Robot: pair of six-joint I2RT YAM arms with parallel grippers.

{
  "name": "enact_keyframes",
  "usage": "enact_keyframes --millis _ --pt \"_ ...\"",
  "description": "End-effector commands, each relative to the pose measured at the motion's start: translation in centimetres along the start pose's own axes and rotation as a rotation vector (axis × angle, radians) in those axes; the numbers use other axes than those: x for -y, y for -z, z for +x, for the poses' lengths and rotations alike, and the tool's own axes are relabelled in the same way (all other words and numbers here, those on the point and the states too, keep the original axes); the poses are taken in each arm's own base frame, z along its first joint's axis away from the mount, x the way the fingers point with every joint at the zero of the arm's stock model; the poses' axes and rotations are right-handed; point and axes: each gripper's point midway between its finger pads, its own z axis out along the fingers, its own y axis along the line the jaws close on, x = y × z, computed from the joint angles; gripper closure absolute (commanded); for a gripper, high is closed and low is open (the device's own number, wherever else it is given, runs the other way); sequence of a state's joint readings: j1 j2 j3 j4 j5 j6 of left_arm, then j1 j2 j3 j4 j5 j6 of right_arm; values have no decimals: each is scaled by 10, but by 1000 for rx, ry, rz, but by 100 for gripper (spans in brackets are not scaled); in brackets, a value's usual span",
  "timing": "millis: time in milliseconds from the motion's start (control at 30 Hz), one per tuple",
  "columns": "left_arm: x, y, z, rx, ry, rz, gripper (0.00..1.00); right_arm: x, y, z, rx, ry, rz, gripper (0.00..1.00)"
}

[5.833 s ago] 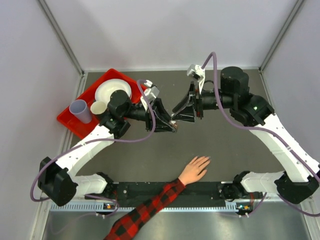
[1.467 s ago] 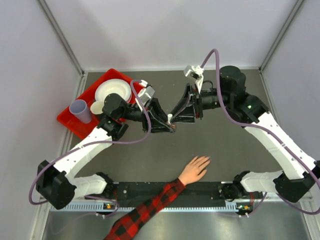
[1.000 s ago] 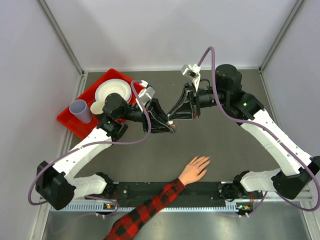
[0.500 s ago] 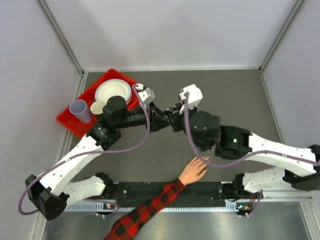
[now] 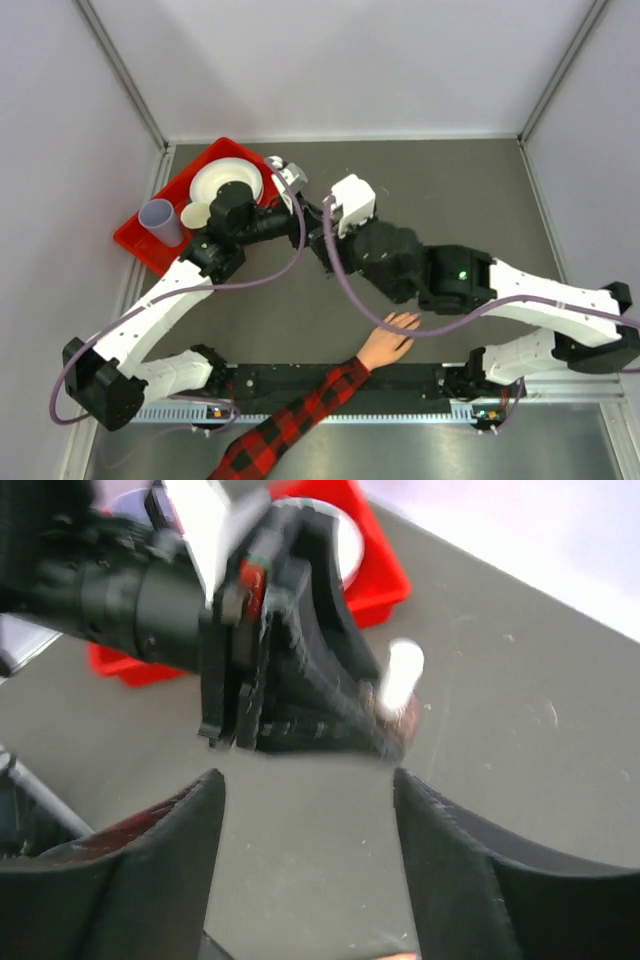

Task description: Paint the nails

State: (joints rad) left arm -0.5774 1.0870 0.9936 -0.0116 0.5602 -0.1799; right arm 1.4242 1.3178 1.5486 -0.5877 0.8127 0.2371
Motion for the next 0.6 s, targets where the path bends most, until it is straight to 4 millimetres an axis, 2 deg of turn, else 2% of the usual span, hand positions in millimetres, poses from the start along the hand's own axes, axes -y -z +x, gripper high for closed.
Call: enact_keyframes --millis 0,33,67,100,133,233,267,367,567 --pt "67 4 -27 66 -73 399 100 -7 43 -37 15 1 -446 30" --pt "74 6 -25 54 -43 440 100 -5 45 -35 9 -2 -495 29" --pt "87 12 -26 59 -67 533 100 9 45 -40 22 -21 -510 28" --pt "91 14 -25 55 -61 554 100 0 54 -38 8 -16 -618 28" --pt "95 16 -23 45 -44 580 100 1 55 -37 4 -17 -642 27" --pt "104 22 -21 33 -44 651 100 10 55 -35 -21 -37 -708 33" --pt "105 23 -21 29 -40 662 100 22 48 -35 -26 -56 -692 36" --pt "109 23 -19 19 -38 693 100 11 57 -34 -39 -89 -849 39" --pt "116 26 -18 6 -36 733 100 3 47 -33 -63 -123 -945 49"
